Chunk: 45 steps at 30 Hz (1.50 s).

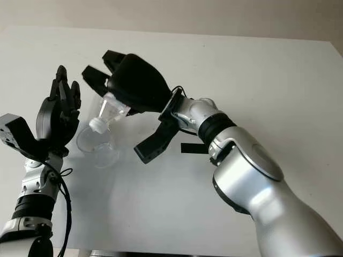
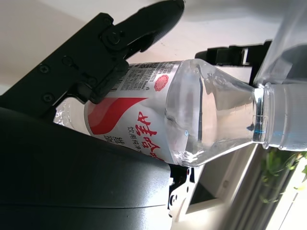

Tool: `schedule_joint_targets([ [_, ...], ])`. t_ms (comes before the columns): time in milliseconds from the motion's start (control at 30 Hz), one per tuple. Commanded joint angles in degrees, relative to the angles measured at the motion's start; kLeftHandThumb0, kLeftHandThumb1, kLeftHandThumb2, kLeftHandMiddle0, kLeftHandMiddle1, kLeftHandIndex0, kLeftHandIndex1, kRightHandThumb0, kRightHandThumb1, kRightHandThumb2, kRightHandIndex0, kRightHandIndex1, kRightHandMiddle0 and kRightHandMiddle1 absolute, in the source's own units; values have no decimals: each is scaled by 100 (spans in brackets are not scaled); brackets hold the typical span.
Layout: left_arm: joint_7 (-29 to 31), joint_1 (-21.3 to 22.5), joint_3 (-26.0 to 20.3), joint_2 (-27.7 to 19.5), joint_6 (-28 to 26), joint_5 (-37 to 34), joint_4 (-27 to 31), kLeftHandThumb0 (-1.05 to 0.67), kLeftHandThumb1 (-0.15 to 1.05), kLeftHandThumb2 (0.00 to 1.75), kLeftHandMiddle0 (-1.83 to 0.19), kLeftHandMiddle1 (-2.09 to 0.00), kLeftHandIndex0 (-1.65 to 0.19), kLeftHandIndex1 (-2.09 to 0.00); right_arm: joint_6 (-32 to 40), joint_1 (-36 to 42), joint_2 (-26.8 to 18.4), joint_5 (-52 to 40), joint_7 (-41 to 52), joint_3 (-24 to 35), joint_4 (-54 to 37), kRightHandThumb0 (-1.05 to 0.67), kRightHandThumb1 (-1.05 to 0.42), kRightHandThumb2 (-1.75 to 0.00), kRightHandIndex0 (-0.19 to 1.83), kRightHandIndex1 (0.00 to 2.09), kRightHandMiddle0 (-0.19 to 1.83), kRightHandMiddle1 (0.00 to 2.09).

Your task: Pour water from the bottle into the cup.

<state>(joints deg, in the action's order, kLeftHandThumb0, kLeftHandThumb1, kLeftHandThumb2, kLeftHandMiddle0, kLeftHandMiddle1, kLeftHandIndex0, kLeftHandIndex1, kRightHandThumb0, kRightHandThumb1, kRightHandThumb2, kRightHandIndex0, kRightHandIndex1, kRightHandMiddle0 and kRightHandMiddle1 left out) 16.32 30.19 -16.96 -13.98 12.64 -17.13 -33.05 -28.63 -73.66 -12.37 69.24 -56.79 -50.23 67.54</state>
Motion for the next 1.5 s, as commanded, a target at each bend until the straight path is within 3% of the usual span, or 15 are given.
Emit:
schedule_joint_targets([
  [0,-9,54,11,34,57,3,66,-75,105,74,19,0,19,0,245,-205,26,145,-213,-140,-77,-40,-104,-17,130,209,89,209],
  [100,10,42,4,40,62,-14,62,-75,105,74,19,0,19,0,429,-216,44,305,-403,-318,-68,-40,-105,-16,133,209,98,209],
  [300,-14,-2,-7,69,32,-37,115,-74,105,74,19,0,19,0,687,-301,14,643,-730,-673,-139,-44,-105,-18,127,209,85,209],
  [433,-41,-4,6,80,58,-6,99,-75,105,74,19,0,19,0,694,-301,9,626,-683,-686,-248,-47,-105,-18,123,209,79,209],
  [600,6,13,-9,81,79,-32,40,-75,105,73,19,0,19,0,607,-291,36,492,-743,-607,-238,-44,-105,-19,133,209,90,209],
  [767,44,31,-9,67,104,-23,-5,-76,105,73,19,0,19,0,504,-285,56,366,-815,-590,-218,-44,-105,-23,135,209,78,209],
  [933,47,53,-17,72,95,-29,-24,-77,105,72,19,0,19,0,422,-289,59,338,-1193,-590,-178,-40,-105,-27,139,209,94,209],
  [1100,30,38,-10,74,111,-10,-7,-77,105,72,19,0,19,0,-493,-176,93,-569,-1055,22,-73,-33,-104,-28,132,209,93,209],
  [1233,-9,17,-10,68,75,-2,40,-77,105,72,19,0,19,0,-1052,-55,-49,-1432,-561,697,-166,-23,-95,-46,126,209,97,209],
  [1267,-6,12,-6,60,69,-1,54,-77,105,72,19,0,19,0,-1124,-5,-103,-1650,-351,880,-235,-22,-91,-50,126,209,94,209],
  [1300,-3,9,-2,54,67,1,63,-76,105,72,19,0,19,0,-1165,37,-141,-1795,-183,1012,-301,-20,-86,-49,125,209,73,209],
  [1333,9,11,0,49,67,-3,62,-76,105,73,19,0,19,0,-1268,121,-198,-2066,106,1230,-396,-20,-85,-48,125,209,64,209],
  [1400,31,17,-7,49,67,-22,55,-75,105,74,19,0,19,0,-1472,332,-256,-2664,795,1664,-585,-12,-78,-58,132,209,81,209],
  [1467,54,29,-12,46,71,-37,38,-74,105,74,19,0,19,0,-1538,776,-245,-3911,2241,2311,-1001,-14,-81,-58,132,209,89,209],
])
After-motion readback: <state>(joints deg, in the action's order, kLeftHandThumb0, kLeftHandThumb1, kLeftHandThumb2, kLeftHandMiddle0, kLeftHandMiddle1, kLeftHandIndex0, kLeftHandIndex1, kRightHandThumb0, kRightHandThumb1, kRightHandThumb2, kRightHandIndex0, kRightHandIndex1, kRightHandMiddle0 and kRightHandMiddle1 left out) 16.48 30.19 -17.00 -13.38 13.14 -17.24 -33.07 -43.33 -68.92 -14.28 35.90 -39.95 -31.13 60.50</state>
